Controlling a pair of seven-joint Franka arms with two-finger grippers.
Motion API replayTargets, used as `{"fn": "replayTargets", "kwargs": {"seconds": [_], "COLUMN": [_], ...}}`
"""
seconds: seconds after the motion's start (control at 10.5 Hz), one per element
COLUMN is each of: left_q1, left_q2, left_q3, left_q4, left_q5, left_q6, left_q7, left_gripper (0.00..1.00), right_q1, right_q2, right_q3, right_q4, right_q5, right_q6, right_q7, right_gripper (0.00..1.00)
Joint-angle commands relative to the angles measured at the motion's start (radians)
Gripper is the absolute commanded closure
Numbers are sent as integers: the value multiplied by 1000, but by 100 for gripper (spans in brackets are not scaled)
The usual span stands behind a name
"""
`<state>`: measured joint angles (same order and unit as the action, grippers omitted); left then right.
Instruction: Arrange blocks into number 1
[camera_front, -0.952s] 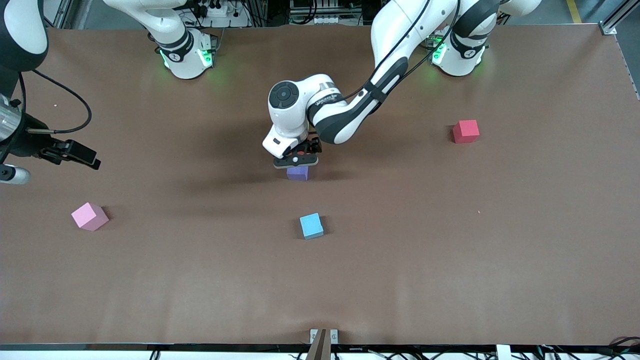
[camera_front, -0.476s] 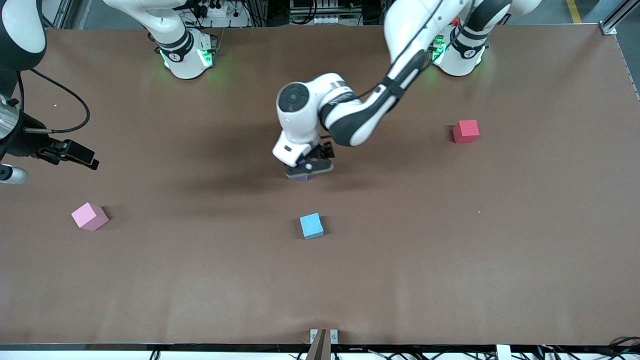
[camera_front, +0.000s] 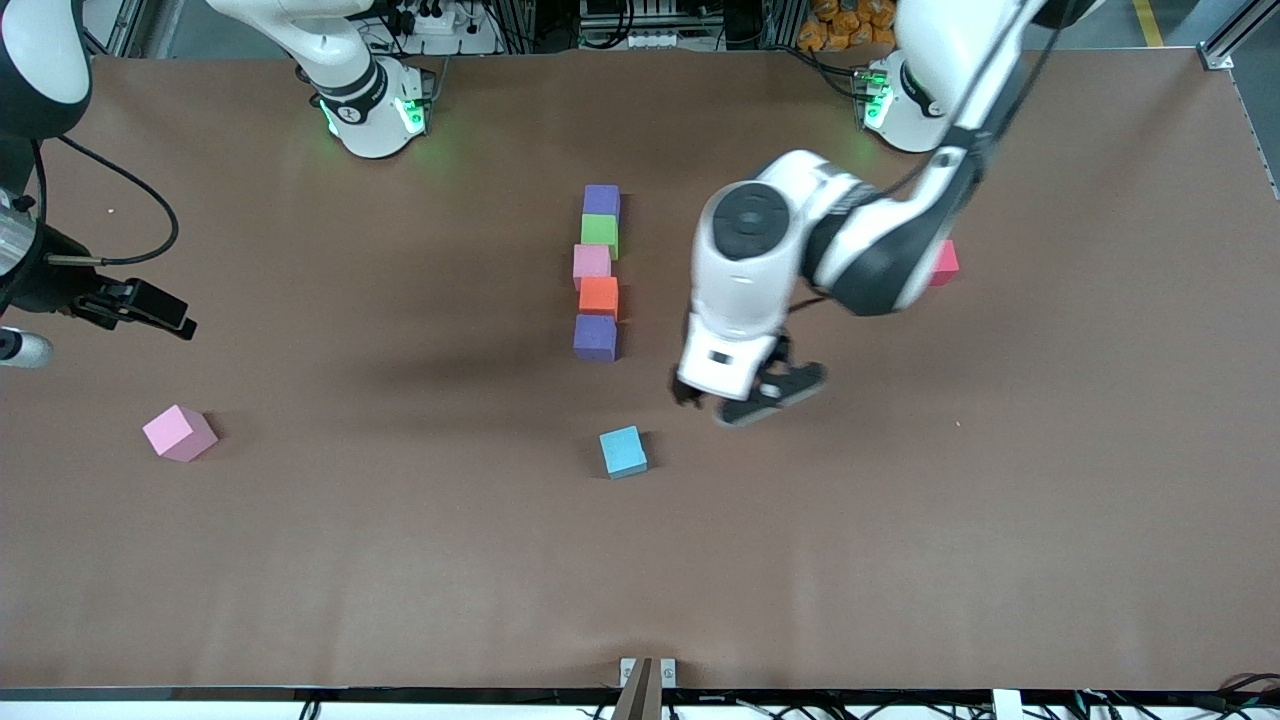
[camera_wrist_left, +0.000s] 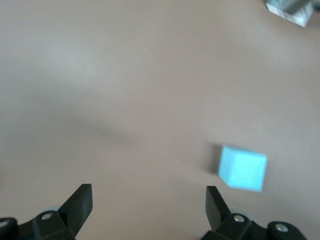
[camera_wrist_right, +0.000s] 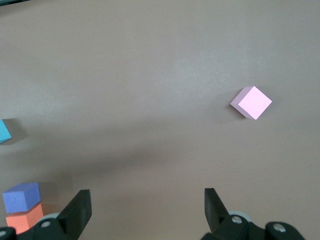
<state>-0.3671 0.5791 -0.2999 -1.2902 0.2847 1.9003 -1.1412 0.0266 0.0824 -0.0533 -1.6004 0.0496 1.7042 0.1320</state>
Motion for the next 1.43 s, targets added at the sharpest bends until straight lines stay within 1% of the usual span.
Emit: {"fn": "replayTargets", "kwargs": {"seconds": [0.0,0.29,0.48,0.67,0.76,0.86,0.95,1.05,1.14,1.33], "left_q1": [130,247,345,399,404,404,389,387,398,408], "left_q2": [-79,-117,-175,-218,-257,-302,-370,-439,-484,-537], "left_q3": [-13,-18,-40,-47,-33,14,83,120,128,128], "left_q4": [-32,-35,-64,-64,-72,-89,-133,-186,-216,-216], "left_q5": [-13,-18,-35,-77,-117,-168,-235,-260,-260,-259], "left_q6": [-56,-90,-156,-229,-271,-320,-334,-343,-346,-348], "left_q7": [125,245,407,516,588,691,781,845,877,880], "left_gripper": [0,0,0,0,0,0,0,0,0,0], "right_q1": [-4,-2,-2,-2,-2,-2,-2,-2,-2,-2], "right_q2": [2,2,0,2,2,2,2,2,2,2], "right_q3": [3,3,3,4,4,3,4,4,4,4], "right_q4": [16,16,16,16,16,16,16,16,16,16], "right_q5": [-1,6,7,9,9,9,9,9,9,9], "right_q6": [-9,-9,-9,-9,-9,-11,-11,-9,-9,-9], "right_q7": [-6,-6,-6,-6,-6,-5,-6,-5,-5,-5], "right_gripper": [0,0,0,0,0,0,0,0,0,0]}}
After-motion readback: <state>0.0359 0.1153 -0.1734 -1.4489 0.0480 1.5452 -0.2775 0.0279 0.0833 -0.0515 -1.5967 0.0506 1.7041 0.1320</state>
